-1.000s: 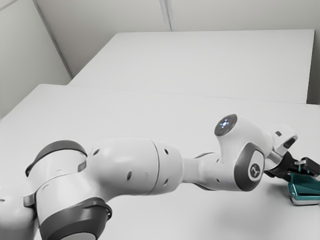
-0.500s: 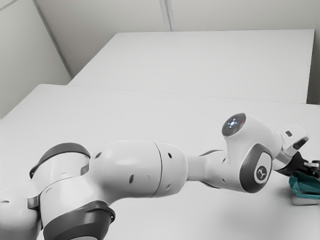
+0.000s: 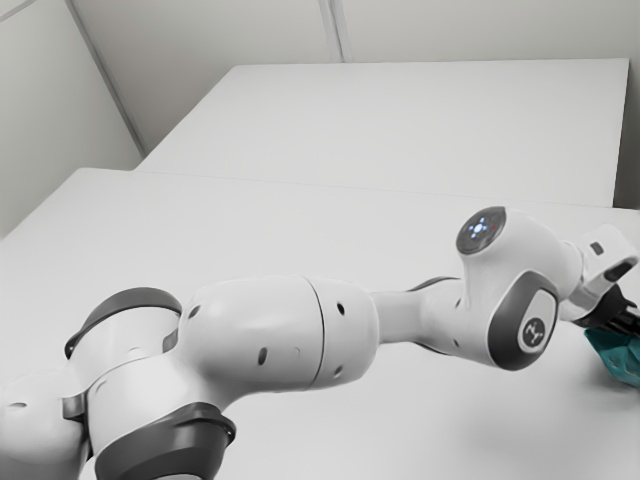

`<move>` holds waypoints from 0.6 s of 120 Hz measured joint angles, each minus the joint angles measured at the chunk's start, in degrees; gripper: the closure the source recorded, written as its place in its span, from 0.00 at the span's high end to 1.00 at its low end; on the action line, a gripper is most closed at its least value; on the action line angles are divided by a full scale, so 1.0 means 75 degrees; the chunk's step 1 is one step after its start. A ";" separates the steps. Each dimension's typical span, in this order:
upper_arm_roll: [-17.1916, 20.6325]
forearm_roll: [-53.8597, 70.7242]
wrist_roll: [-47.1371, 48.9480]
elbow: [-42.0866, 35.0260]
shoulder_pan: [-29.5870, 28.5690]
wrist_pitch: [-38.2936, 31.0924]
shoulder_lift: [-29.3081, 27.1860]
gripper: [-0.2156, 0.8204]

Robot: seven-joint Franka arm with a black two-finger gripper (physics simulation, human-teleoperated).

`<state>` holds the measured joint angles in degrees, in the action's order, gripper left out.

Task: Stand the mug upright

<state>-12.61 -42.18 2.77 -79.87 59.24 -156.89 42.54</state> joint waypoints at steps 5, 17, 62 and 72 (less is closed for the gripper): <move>-0.0027 0.0081 0.0004 0.0060 0.0000 0.0052 0.0015 0.07; -0.0068 0.0257 0.0036 0.0077 0.0000 0.0192 -0.0024 0.06; -0.0230 0.1695 0.0351 -0.2662 -0.1967 0.2644 -0.3357 0.04; -0.0191 0.2680 0.0489 -0.2859 -0.2968 0.3522 -0.3833 0.04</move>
<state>-14.04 -22.08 6.44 -101.31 36.98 -130.48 13.79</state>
